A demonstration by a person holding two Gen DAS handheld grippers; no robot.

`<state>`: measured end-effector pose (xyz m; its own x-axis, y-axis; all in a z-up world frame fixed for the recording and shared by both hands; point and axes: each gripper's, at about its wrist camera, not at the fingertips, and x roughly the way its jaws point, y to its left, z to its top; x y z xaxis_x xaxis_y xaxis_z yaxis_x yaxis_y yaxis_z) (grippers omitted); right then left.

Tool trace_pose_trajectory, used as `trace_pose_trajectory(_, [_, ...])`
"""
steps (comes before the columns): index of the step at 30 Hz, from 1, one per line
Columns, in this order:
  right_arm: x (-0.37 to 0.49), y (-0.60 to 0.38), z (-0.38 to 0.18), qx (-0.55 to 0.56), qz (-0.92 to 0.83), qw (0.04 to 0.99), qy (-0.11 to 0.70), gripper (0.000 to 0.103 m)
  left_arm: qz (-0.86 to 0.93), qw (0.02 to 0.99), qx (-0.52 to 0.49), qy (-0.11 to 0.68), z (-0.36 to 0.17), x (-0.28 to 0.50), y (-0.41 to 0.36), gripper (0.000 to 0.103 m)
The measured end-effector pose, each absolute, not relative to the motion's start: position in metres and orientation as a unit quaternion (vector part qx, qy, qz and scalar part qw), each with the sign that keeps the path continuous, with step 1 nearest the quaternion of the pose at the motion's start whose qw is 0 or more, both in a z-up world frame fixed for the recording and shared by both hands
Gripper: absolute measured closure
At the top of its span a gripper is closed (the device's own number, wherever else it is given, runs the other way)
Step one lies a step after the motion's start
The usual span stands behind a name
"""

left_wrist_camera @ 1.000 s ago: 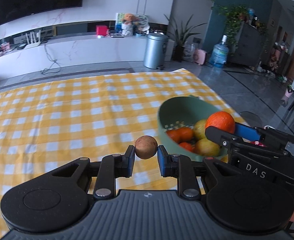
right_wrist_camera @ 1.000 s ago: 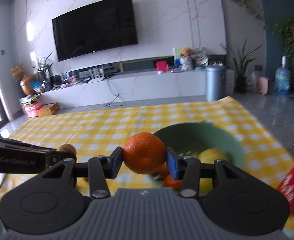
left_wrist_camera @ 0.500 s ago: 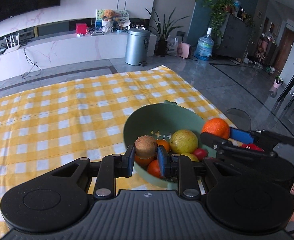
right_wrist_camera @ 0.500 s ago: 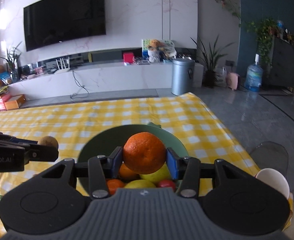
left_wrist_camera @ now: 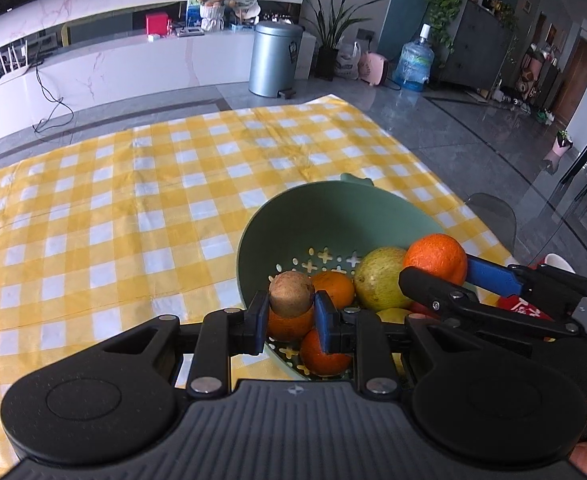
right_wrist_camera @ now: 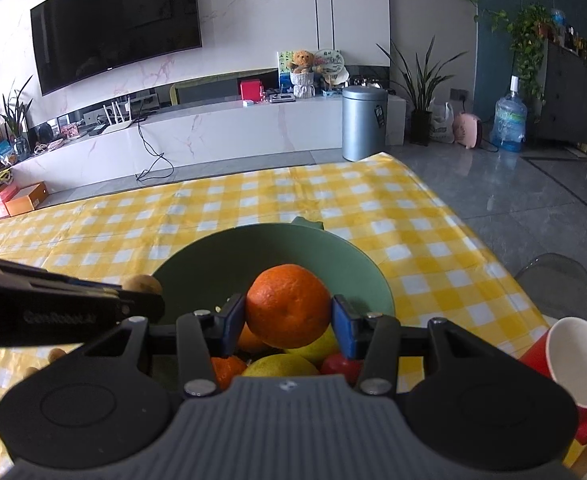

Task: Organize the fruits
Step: 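Carry the kiwi and tangerine into the colander and open both tools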

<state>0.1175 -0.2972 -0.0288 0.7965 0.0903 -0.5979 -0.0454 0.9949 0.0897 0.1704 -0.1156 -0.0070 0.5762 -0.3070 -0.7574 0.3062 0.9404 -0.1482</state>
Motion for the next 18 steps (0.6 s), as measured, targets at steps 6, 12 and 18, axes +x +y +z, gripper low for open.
trace_pose_trajectory(6, [0.131, -0.295, -0.036, 0.044, 0.045, 0.943, 0.328, 0.059, -0.173, 0.881, 0.002, 0.440, -0.016, 0.183, -0.117, 0.077])
trace_pose_trajectory(12, [0.146, -0.302, -0.045, 0.082, 0.051, 0.933, 0.347, 0.059, -0.177, 0.877, 0.001, 0.447, -0.022, 0.193, -0.118, 0.077])
trace_pose_trajectory(18, [0.154, -0.302, -0.051, 0.095, 0.049, 0.927, 0.359, 0.059, -0.176, 0.876, 0.005, 0.448, -0.026, 0.198, -0.120, 0.077])
